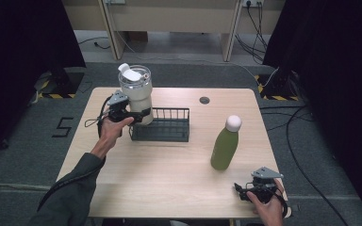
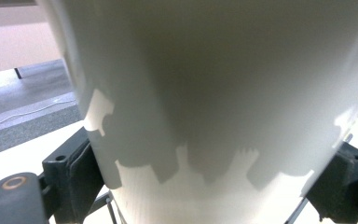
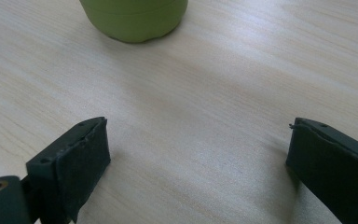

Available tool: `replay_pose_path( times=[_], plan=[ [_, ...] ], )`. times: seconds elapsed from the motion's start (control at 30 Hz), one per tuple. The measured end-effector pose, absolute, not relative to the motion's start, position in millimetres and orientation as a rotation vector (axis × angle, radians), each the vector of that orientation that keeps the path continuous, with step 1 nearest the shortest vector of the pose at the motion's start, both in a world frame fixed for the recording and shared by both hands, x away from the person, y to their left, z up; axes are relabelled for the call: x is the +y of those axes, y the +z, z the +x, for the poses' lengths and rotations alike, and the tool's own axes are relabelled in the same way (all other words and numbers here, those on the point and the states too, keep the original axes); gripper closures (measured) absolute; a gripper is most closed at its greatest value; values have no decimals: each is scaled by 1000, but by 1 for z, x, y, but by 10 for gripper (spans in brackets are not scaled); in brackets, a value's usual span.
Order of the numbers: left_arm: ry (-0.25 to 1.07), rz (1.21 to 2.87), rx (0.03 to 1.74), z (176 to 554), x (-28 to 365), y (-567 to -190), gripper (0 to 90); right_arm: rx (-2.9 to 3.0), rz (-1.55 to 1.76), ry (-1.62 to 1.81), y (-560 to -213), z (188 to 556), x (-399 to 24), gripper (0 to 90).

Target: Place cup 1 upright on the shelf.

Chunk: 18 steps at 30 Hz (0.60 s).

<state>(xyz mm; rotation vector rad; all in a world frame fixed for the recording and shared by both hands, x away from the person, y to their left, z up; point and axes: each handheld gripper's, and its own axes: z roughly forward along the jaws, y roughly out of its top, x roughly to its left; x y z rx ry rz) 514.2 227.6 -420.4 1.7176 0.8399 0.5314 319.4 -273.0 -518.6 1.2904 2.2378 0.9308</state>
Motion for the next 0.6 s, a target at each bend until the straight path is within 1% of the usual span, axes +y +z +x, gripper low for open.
replay_pose_path(
  times=[0.6],
  plan=[
    [537, 1719, 844, 515, 227, -437, 114, 2238, 1292, 931, -519, 319, -273, 61]
  ],
)
